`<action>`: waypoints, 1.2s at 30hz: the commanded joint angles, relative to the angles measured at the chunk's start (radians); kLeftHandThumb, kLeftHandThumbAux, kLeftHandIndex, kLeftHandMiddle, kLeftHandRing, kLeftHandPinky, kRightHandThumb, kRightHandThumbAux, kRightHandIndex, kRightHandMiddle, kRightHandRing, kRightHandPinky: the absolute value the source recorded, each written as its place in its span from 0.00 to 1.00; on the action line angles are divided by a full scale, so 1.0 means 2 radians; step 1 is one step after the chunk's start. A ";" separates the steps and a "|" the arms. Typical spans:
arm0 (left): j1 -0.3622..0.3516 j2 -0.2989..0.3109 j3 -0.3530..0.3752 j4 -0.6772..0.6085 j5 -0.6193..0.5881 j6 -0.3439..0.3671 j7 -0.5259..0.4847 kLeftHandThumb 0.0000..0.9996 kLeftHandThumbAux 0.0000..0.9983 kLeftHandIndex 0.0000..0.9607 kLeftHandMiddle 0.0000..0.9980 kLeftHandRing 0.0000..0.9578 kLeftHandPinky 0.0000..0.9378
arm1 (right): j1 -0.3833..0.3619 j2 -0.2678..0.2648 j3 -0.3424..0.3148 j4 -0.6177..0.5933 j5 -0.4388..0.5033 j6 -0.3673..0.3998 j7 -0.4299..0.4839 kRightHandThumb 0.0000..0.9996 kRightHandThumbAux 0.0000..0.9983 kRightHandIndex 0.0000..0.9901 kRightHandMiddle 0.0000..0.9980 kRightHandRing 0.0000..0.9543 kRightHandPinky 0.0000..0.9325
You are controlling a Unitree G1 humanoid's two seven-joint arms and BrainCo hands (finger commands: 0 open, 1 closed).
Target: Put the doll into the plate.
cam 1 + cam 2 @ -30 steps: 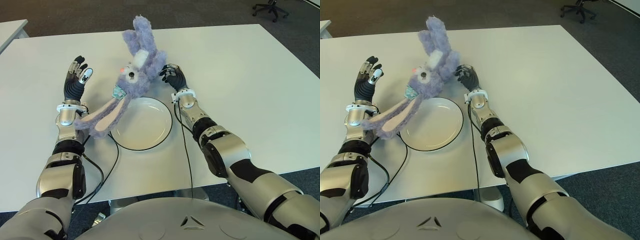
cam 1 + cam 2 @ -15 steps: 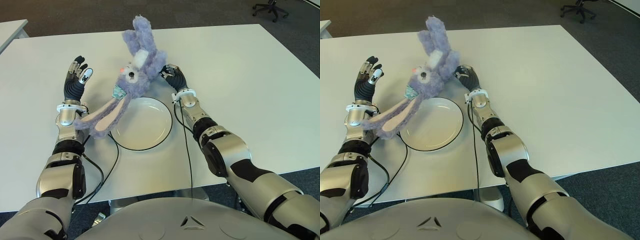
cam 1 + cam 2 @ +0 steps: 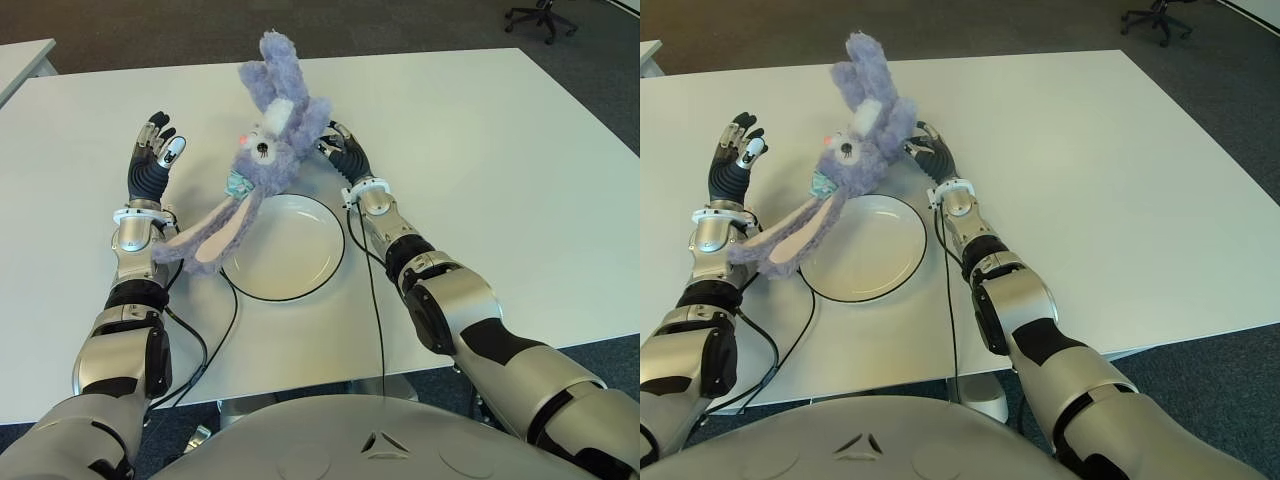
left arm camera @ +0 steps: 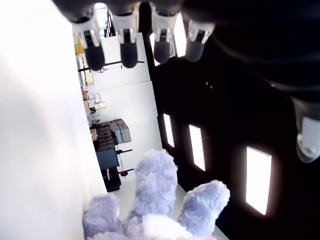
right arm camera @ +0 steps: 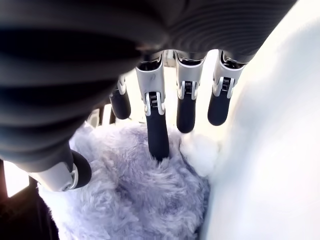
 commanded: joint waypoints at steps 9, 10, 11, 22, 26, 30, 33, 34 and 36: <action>0.057 -0.034 -0.010 0.044 0.008 0.011 -0.002 0.00 0.44 0.00 0.07 0.10 0.14 | -0.043 0.076 0.012 0.006 -0.009 0.017 0.009 0.48 0.49 0.06 0.08 0.10 0.15; 0.057 -0.034 -0.010 0.044 0.008 0.011 -0.003 0.00 0.44 0.00 0.07 0.10 0.14 | -0.044 0.076 0.012 0.006 -0.009 0.017 0.010 0.48 0.49 0.06 0.08 0.10 0.15; 0.057 -0.034 -0.010 0.044 0.008 0.011 -0.003 0.00 0.44 0.00 0.07 0.10 0.13 | -0.044 0.076 0.012 0.006 -0.009 0.018 0.010 0.48 0.49 0.06 0.08 0.10 0.15; 0.054 -0.034 -0.010 0.047 0.009 0.009 0.000 0.00 0.45 0.00 0.07 0.10 0.12 | -0.052 0.082 0.010 0.010 -0.007 0.025 0.014 0.49 0.47 0.06 0.06 0.09 0.14; 0.054 -0.035 -0.009 0.048 0.009 0.009 0.000 0.00 0.45 0.00 0.08 0.10 0.12 | -0.054 0.083 0.009 0.010 -0.005 0.028 0.013 0.49 0.47 0.05 0.05 0.07 0.13; 0.054 -0.034 -0.009 0.050 0.009 0.008 0.001 0.00 0.45 0.00 0.08 0.10 0.12 | -0.057 0.085 0.007 0.011 -0.004 0.033 0.013 0.50 0.47 0.05 0.03 0.07 0.13; 0.053 -0.034 -0.008 0.051 0.009 0.007 0.002 0.00 0.46 0.00 0.08 0.10 0.13 | -0.059 0.086 0.007 0.012 -0.004 0.036 0.012 0.50 0.47 0.05 0.04 0.07 0.14; 0.053 -0.033 -0.008 0.052 0.009 0.008 0.002 0.00 0.46 0.00 0.08 0.10 0.13 | -0.060 0.086 0.007 0.012 -0.004 0.037 0.011 0.51 0.47 0.05 0.04 0.07 0.14; 0.052 -0.033 -0.008 0.052 0.009 0.008 0.002 0.00 0.46 0.00 0.08 0.10 0.13 | -0.061 0.087 0.007 0.013 -0.005 0.039 0.010 0.51 0.47 0.05 0.04 0.07 0.14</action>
